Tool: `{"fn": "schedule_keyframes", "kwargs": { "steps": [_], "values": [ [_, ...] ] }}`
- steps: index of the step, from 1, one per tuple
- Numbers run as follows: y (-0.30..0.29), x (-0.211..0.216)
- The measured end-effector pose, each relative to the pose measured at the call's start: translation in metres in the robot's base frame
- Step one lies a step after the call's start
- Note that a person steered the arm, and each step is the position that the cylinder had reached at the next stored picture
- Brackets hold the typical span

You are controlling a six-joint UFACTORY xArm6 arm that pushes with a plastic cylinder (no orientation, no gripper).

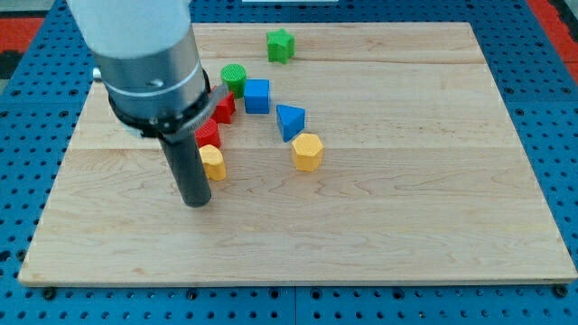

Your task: Keep the green star diagonally above the top left side of the red star

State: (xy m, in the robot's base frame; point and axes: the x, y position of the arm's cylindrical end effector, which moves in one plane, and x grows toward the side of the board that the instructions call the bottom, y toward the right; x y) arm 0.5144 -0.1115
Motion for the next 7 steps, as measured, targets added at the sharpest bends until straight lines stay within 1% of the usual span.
{"fn": "schedule_keyframes", "kwargs": {
  "steps": [1,4,5,6,7],
  "values": [
    [0.015,-0.001],
    [0.016,-0.021],
    [0.036,0.012],
    [0.131,0.045],
    [0.241,-0.001]
  ]
}}
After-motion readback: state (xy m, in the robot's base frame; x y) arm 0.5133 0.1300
